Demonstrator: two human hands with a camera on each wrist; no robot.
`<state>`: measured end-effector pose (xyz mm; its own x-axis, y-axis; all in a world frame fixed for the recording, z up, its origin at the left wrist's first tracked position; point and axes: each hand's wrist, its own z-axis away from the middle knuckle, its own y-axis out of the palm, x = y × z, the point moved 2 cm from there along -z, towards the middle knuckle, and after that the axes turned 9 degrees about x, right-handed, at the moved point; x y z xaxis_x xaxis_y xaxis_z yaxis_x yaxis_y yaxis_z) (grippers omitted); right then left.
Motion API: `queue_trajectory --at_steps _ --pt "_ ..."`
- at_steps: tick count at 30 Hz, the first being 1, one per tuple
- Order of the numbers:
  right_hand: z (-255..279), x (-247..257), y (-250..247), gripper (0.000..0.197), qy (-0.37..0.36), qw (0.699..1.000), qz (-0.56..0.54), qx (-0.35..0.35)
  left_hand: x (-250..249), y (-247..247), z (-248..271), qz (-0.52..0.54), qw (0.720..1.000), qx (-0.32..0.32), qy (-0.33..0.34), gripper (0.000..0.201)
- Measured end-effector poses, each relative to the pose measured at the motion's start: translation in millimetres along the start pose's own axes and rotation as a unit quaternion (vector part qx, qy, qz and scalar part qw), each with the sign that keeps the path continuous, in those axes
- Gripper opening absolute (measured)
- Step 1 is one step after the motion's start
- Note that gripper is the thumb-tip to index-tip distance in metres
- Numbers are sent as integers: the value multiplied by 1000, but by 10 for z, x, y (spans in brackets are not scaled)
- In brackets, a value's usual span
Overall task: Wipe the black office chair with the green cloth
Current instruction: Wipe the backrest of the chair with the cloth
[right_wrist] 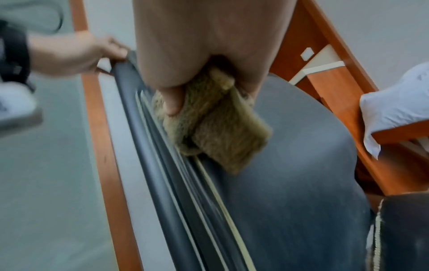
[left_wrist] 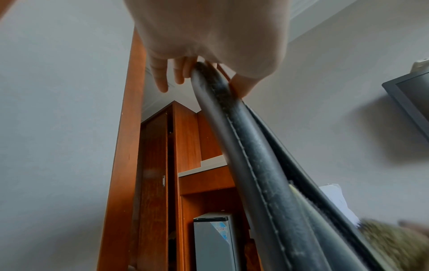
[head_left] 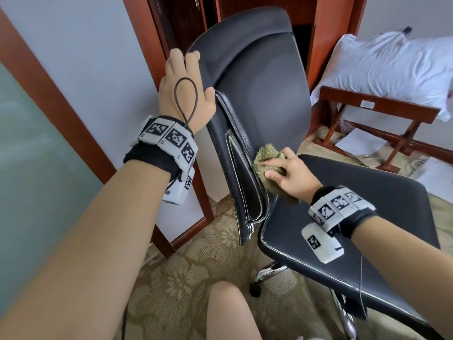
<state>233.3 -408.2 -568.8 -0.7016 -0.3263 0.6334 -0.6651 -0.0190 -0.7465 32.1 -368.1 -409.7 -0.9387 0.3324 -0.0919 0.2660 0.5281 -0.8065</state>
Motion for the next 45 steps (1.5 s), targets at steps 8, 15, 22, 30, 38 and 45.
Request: queue_trajectory --at_steps 8,15,22,30,38,45 --pt "-638 904 -627 33 -128 975 -48 -173 19 7 -3 4 1000 3 6 57" --pt "-879 953 -408 33 -123 978 -36 -162 85 55 -4 25 999 -15 18 56" --pt "-637 606 -241 30 -135 981 -58 -127 109 107 35 50 997 -51 25 60" --pt "-232 -36 162 35 -105 985 -70 -114 40 479 371 175 981 -76 -23 76" --pt "23 -497 559 39 -44 987 -106 -110 31 833 616 168 981 -95 -9 70" --pt "-70 -416 431 33 -41 981 -109 -153 97 1114 689 181 983 -34 -15 71"
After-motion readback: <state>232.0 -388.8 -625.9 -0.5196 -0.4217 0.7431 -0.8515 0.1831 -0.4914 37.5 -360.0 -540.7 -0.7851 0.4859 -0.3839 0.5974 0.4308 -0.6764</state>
